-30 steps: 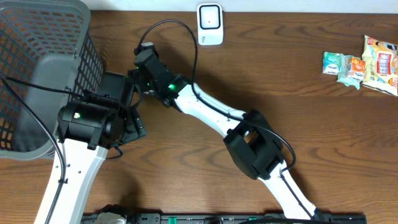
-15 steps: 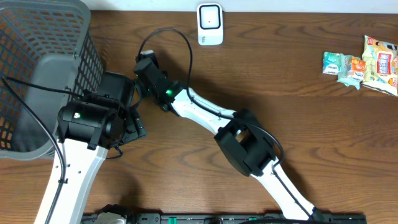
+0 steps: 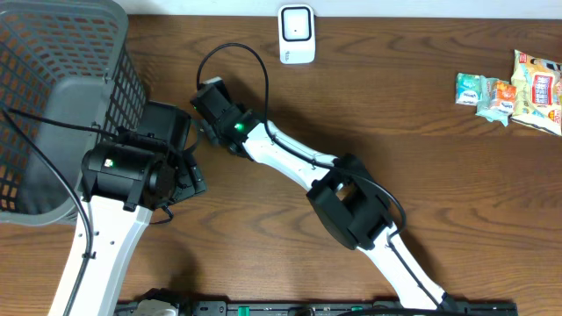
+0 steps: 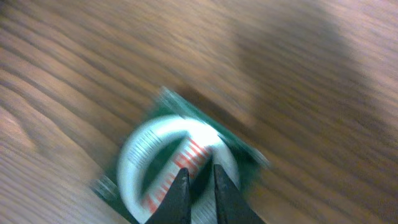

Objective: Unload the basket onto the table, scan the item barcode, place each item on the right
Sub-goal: 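Lower the right gripper onto the green tin and grasp it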

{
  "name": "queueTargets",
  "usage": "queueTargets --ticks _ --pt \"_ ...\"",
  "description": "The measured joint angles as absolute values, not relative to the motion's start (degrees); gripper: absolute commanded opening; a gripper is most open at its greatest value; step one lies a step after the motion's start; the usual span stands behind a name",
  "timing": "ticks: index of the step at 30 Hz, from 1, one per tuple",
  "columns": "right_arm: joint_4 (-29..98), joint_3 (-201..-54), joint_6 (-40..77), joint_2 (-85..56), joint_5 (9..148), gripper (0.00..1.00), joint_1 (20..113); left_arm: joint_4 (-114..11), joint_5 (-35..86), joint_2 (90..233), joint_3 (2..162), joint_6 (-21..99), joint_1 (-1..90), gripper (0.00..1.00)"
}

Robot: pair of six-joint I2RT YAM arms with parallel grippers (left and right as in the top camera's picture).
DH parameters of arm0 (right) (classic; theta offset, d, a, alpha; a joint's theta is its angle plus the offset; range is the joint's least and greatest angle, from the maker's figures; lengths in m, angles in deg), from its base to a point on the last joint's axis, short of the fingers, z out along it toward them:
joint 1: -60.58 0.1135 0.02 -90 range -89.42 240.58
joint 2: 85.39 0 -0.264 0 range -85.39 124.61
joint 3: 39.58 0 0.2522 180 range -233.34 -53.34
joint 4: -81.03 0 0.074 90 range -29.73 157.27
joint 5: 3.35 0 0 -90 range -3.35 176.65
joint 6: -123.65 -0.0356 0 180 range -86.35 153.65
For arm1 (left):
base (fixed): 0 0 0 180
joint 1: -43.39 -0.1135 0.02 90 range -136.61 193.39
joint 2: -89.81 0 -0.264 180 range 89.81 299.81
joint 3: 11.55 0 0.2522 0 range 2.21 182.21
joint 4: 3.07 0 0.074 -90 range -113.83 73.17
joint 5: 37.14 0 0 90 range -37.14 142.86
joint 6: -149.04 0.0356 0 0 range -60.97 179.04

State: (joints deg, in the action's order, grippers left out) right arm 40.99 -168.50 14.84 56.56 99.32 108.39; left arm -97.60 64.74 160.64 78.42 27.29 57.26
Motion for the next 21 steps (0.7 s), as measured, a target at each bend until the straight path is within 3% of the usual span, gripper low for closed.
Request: queueTargets --ticks 6,12,21 --pt "27.11 -168.13 14.91 54.22 105.83 0.05 108.32 -97.62 64.72 160.64 78.42 27.29 57.26 0.98" --pt "24.77 -167.86 15.09 52.21 108.09 0.12 108.35 -97.6 64.74 160.64 78.42 27.29 57.26 0.98" --pt "39.63 -167.75 15.37 49.89 105.75 0.44 108.39 -97.6 64.72 160.64 78.42 27.29 57.26 0.98"
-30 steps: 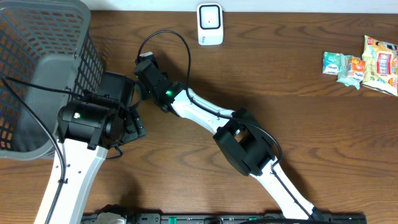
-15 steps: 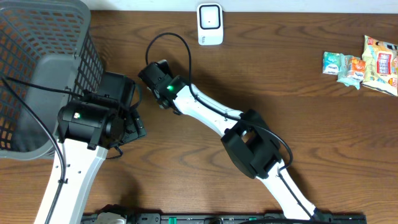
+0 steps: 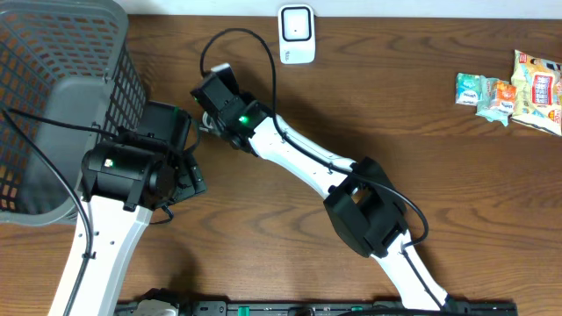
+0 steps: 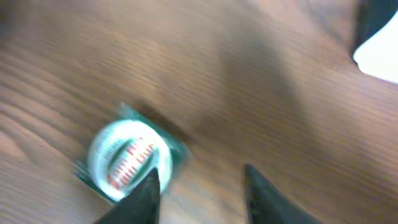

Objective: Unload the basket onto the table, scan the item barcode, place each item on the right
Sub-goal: 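Lower the right gripper onto the green tin and grasp it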

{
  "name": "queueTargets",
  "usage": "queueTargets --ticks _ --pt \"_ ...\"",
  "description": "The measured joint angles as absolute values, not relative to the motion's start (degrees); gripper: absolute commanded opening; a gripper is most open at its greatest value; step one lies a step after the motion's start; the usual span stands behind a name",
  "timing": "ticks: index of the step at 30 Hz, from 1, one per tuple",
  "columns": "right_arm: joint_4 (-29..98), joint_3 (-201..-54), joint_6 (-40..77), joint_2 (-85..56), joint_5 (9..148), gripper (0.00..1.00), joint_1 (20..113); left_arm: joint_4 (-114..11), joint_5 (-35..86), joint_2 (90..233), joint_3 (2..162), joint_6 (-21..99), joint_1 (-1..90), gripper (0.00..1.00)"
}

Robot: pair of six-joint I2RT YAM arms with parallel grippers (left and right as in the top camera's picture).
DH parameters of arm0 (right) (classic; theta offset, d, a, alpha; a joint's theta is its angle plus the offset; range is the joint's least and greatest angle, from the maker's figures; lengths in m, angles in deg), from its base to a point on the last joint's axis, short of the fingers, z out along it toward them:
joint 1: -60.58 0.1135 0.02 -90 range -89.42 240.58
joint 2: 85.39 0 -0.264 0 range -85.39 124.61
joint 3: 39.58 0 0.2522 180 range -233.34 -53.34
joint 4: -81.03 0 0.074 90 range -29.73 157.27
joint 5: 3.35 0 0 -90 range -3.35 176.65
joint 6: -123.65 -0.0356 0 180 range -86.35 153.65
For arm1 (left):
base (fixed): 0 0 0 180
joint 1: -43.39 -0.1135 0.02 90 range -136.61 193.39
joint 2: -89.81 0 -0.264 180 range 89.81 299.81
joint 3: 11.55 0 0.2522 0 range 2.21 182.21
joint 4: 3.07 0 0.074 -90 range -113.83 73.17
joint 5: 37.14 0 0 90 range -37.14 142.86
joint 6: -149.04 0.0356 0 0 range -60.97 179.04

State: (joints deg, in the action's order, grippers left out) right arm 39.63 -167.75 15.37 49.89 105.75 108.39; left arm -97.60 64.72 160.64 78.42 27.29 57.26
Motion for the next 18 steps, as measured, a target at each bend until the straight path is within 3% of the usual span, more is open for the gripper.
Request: queueTargets --ticks 3,11,16,18 --pt "47.17 -167.69 15.41 49.89 102.91 0.5 108.39 -97.58 64.74 160.64 78.42 27.29 57.26 0.98" --pt "62.85 -167.71 17.75 51.27 99.15 0.88 108.43 -97.6 64.72 160.64 78.42 27.29 57.26 0.98" --pt "67.55 -167.71 22.12 56.08 98.64 0.99 108.3 -97.6 64.72 160.64 78.42 27.29 57.26 0.98" --pt "67.72 -167.71 24.05 58.46 98.6 0.99 108.19 -97.58 64.74 160.64 78.42 27.29 57.26 0.98"
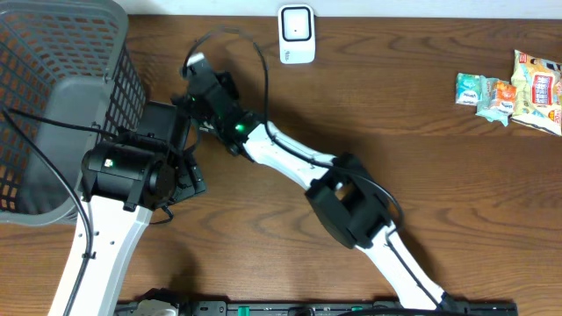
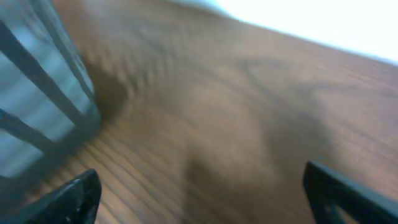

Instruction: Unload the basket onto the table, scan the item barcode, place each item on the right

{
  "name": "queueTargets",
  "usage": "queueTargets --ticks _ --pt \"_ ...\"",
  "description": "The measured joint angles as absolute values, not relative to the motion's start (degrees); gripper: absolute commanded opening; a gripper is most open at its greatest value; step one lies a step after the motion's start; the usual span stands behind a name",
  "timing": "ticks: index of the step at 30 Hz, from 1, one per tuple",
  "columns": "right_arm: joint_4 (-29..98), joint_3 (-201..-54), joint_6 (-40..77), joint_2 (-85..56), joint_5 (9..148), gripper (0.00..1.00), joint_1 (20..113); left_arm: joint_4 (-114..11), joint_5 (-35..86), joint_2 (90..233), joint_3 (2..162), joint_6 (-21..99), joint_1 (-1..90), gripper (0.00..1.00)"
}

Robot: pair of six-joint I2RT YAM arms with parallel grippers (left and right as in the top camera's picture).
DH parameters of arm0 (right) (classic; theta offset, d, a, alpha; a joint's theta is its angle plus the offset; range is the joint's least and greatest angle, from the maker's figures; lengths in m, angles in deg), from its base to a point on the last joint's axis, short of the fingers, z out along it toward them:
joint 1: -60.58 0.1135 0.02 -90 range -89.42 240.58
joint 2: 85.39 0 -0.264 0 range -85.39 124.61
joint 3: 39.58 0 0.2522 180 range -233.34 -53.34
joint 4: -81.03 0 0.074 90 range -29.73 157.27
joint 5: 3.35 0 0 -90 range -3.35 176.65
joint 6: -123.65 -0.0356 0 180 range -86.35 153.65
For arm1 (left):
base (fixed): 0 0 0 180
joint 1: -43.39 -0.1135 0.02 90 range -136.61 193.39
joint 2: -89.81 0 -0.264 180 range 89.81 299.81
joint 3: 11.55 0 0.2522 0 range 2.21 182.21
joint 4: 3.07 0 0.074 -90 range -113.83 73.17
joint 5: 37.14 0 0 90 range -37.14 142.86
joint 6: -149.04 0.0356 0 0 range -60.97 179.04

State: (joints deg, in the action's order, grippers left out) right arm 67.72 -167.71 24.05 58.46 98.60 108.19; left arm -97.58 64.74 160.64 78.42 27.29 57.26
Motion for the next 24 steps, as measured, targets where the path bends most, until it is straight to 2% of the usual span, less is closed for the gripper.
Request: queueTargets --ticks 4,9,13,20,24 --pt "66.43 -167.58 27.41 61.91 98.34 0.98 107.47 -97.6 64.74 160.64 78.42 27.29 57.26 0.98" --pt "63.63 -167.56 29.12 62.33 97.66 0.79 106.66 -97.6 64.74 160.64 78.39 27.29 57.26 0.98" --pt "60.22 -168.1 29.16 61.93 97.59 0.86 106.49 -97.6 64.74 160.64 78.42 27.29 57.26 0.98" --pt "50.87 -168.41 29.18 59.84 98.1 0.85 106.42 -97.6 64.74 160.64 78.42 27.29 57.26 0.98" --pt "41.21 -168.3 29.99 57.63 100.39 0.68 106.45 -97.65 64.72 160.64 78.42 27.29 57.26 0.98"
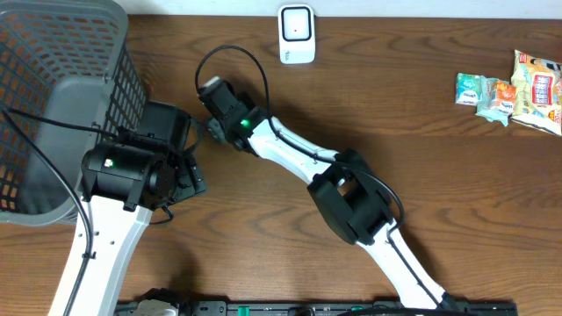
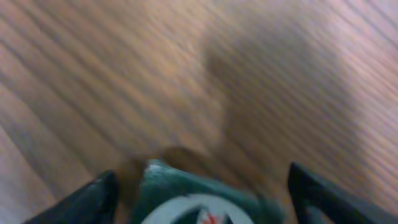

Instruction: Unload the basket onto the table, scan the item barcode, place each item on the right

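Observation:
The item is a dark green packet with a white round label, lying on the wooden table at the bottom of the blurred right wrist view. My right gripper is open wide, one finger on each side of the packet, neither touching it. From overhead the right gripper reaches to the left of the table's middle, and the packet is hidden under it. A white barcode scanner stands at the table's far edge. My left gripper sits beside the basket, its fingers hidden.
A large grey mesh basket fills the far left corner, close to both grippers. Several snack packets lie at the far right. A black cable loops above the right wrist.
The right gripper has moved away from the basket wall. The green packet, out of the wrist view before, now lies between its wide-open fingers.
First the right gripper's fingers were nearly closed over the green packet on the table. Then they stood apart with the packet off to the left. Then they were wide open by the basket, the packet out of view. Now they straddle the packet. The left arm stayed still.

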{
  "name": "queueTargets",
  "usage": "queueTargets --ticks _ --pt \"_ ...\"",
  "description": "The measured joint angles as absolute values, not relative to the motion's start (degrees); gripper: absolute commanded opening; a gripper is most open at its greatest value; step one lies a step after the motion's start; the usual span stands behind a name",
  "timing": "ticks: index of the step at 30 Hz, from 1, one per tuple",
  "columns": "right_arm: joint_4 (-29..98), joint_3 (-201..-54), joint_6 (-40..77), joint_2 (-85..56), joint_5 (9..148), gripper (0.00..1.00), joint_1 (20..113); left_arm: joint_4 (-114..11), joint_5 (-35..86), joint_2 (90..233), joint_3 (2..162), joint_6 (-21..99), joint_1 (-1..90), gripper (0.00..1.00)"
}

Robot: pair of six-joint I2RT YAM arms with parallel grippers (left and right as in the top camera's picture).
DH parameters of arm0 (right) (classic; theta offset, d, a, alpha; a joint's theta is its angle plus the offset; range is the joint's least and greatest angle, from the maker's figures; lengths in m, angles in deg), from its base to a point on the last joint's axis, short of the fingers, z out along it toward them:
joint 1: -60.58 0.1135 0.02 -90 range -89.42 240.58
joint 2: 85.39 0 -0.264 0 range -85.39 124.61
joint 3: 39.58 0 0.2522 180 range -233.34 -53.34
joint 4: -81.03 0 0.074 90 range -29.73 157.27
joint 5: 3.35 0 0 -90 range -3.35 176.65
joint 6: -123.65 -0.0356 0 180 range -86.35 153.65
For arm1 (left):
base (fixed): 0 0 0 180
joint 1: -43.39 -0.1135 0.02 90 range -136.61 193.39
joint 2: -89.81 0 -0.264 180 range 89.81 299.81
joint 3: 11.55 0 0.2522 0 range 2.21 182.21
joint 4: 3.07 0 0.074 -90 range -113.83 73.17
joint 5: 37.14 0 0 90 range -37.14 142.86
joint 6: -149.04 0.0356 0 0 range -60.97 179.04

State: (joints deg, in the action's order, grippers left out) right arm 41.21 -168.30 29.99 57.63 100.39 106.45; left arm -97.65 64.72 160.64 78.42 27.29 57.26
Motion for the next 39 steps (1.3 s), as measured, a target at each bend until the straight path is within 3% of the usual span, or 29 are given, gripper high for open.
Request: queueTargets --ticks 7,9,12,18,25,26,29,37,39 --pt "18.54 -167.93 30.6 52.38 103.89 0.59 106.2 -97.6 64.74 160.64 78.39 27.29 57.26 0.98" --pt "11.98 -167.86 30.69 51.0 104.24 0.64 105.9 -97.6 64.74 160.64 78.42 27.29 57.26 0.98" --pt "4.2 -167.75 30.65 48.93 104.54 0.93 105.13 -97.62 64.72 160.64 78.42 27.29 57.26 0.98" --pt "-1.5 -167.6 30.89 43.16 104.7 0.99 103.12 -97.6 64.74 160.64 78.42 27.29 57.26 0.98" --pt "6.83 -167.62 30.91 37.93 98.25 0.98 101.83 -97.6 64.74 160.64 78.42 27.29 57.26 0.98" --pt "7.83 -167.62 30.91 37.93 96.89 0.93 101.83 -97.58 64.74 160.64 78.42 27.29 57.26 0.98" --pt "11.7 -167.6 31.13 38.24 91.12 0.66 101.9 -97.58 64.74 160.64 78.42 27.29 57.26 0.98" --pt "19.94 -167.6 26.32 43.73 86.18 0.18 103.04 -97.58 64.74 160.64 78.42 27.29 57.26 0.98" --pt "21.3 -167.6 24.51 45.76 86.4 0.12 103.25 -97.62 64.74 160.64 78.42 27.29 57.26 0.98"
